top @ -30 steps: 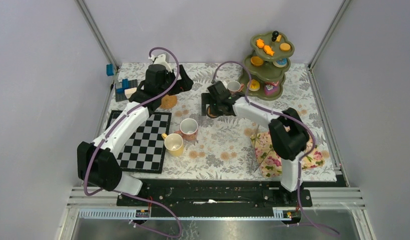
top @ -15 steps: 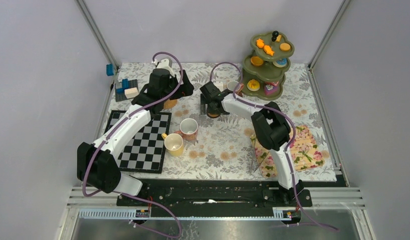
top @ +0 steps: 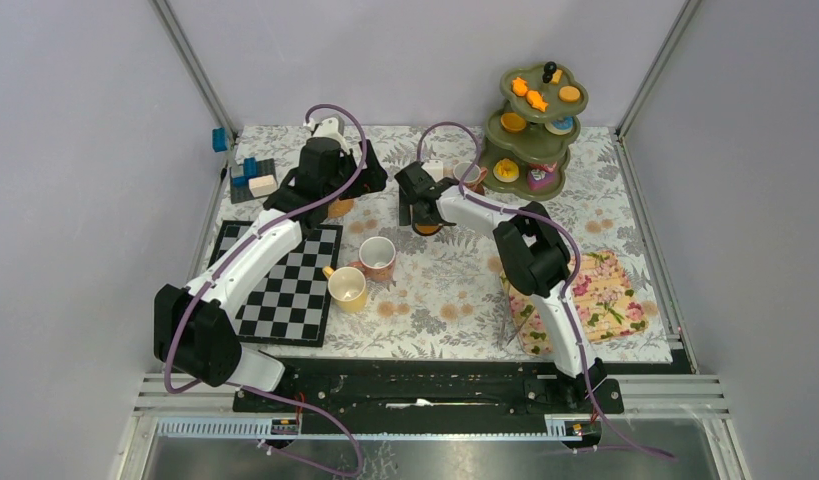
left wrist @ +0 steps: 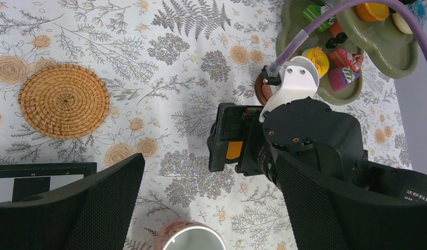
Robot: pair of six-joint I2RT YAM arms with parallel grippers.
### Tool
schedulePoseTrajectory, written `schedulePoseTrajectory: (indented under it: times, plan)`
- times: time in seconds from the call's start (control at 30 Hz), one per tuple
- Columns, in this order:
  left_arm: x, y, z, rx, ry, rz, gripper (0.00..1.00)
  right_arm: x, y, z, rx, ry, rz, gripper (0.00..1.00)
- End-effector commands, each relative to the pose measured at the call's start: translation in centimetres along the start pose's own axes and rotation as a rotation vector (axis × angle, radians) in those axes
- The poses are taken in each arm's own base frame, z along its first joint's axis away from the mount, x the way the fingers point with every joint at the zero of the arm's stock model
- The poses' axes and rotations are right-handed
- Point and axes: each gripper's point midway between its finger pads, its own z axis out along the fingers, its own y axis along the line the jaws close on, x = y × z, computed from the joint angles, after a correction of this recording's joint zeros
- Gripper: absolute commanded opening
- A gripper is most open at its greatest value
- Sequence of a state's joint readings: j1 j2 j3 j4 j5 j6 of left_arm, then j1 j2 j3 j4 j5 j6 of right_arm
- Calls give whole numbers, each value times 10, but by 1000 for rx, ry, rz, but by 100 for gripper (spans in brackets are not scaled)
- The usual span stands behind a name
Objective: Serve the afternoon tea
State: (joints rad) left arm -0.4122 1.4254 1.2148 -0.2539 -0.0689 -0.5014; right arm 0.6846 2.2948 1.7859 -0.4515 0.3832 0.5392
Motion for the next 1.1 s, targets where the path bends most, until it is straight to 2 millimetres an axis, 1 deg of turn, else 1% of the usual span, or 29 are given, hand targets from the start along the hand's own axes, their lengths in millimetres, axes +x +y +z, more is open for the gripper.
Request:
schedulePoseTrajectory:
  times: [0.0, 0.17, 0.27, 0.37, 0.5, 0.63, 0.8, 0.87, 0.93, 1.07]
  plan:
    - [-22, -6, -14, 19, -78, 6, 99, 14, -3, 14, 39, 25, 16, 98]
    - [-24, -7, -16, 24, -85, 5, 99, 20, -8, 17, 36, 48, 38, 91]
    - [-23, -7, -16, 23, -83, 4, 99, 21, -18, 14, 61, 45, 61, 88]
    - [-23, -8, -16, 30, -81, 2, 99, 21, -27, 12, 70, 44, 84, 79]
    - [-22, -9, -15, 35, -79, 0, 99, 27, -32, 7, 70, 58, 95, 78]
    - [-22, -9, -15, 34, -77, 1, 99, 39, -42, -3, 77, 82, 97, 78]
    - [-20, -9, -14, 37, -73, -1, 99, 47, -59, -16, 99, 80, 75, 78]
    - [-20, -10, -14, 41, -71, -4, 99, 42, -57, -21, 78, 63, 44, 80]
    - [-19, -10, -13, 46, -68, -4, 99, 32, -46, -24, 11, 43, -7, 84]
    - [-21, -10, -15, 43, -76, -1, 99, 14, -33, -22, -21, 15, -46, 98]
